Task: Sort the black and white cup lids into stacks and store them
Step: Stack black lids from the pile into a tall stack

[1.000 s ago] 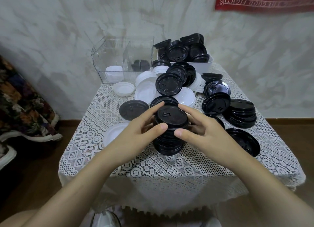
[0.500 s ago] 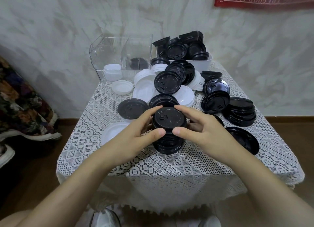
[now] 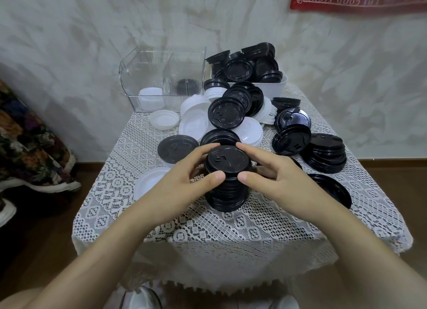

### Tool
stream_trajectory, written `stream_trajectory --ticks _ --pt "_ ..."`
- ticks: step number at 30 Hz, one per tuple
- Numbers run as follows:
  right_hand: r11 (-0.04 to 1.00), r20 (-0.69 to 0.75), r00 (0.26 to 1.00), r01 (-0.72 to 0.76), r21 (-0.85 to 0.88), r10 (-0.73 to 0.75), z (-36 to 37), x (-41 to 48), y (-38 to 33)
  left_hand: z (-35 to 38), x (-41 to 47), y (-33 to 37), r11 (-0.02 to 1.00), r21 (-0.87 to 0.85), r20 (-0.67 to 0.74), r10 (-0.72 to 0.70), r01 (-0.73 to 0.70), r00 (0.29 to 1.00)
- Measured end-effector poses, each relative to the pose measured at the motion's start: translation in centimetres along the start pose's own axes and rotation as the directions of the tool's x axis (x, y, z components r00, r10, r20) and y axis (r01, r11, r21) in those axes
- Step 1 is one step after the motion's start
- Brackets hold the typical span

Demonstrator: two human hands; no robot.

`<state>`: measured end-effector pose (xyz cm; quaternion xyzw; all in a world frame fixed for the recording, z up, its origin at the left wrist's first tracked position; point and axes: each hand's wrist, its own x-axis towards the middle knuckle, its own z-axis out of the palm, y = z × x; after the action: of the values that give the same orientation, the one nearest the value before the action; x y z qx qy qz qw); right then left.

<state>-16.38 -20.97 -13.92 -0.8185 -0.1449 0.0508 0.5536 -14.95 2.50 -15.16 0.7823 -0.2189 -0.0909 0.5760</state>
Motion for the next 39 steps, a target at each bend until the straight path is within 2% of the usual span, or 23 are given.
stream_trajectory --ticks 15,20,21,23,24,26,29,31,36,39 --pt "0.999 0.010 1.000 -0.029 0.016 0.029 -1.5 0.7 -0.7 0.8 0.2 -0.3 0.995 0.096 -0.077 0.027 -0.019 0.997" --pt "0.999 -0.087 0.996 -0.034 -0.019 0.032 -3.0 3.9 -1.1 0.9 0.3 -0.1 0.996 0.085 -0.102 0.030 -0.021 0.994" --pt "0.998 -0.139 0.990 -0.031 -0.054 0.024 -3.3 4.9 -0.9 0.9 0.3 -0.1 0.996 0.083 -0.100 0.029 -0.021 0.995" --pt "0.963 -0.251 0.967 -0.026 -0.267 -0.043 -3.7 7.3 0.1 0.9 0.4 -0.1 0.996 0.082 -0.097 0.024 -0.016 0.995" --pt "0.909 -0.273 0.958 -0.037 -0.414 -0.085 -3.8 8.4 0.5 0.9 0.4 -0.1 0.997 0.079 -0.097 0.019 -0.011 0.995" --pt "0.738 -0.266 0.952 -0.068 -0.671 -0.154 -3.9 10.6 0.7 0.8 0.5 -0.1 0.998 0.068 -0.091 0.012 -0.006 0.996" --pt "0.544 -0.241 0.946 -0.088 -0.835 -0.218 -4.7 14.1 0.4 0.7 0.5 -0.1 0.998 0.062 -0.072 0.004 0.001 0.997" --pt "0.476 -0.234 0.942 -0.096 -0.875 -0.240 -5.4 16.1 0.2 0.6 0.6 -0.2 0.998 0.057 -0.065 0.002 0.002 0.998" --pt "0.489 -0.211 0.959 -0.094 -0.867 -0.189 -6.0 18.8 0.0 0.3 0.9 -0.5 0.999 0.052 -0.058 0.004 -0.001 0.998" --pt "0.571 -0.264 0.951 -0.129 -0.811 -0.160 -6.3 19.1 -0.2 0.3 0.9 -0.6 0.999 0.038 -0.050 0.001 0.001 0.999"
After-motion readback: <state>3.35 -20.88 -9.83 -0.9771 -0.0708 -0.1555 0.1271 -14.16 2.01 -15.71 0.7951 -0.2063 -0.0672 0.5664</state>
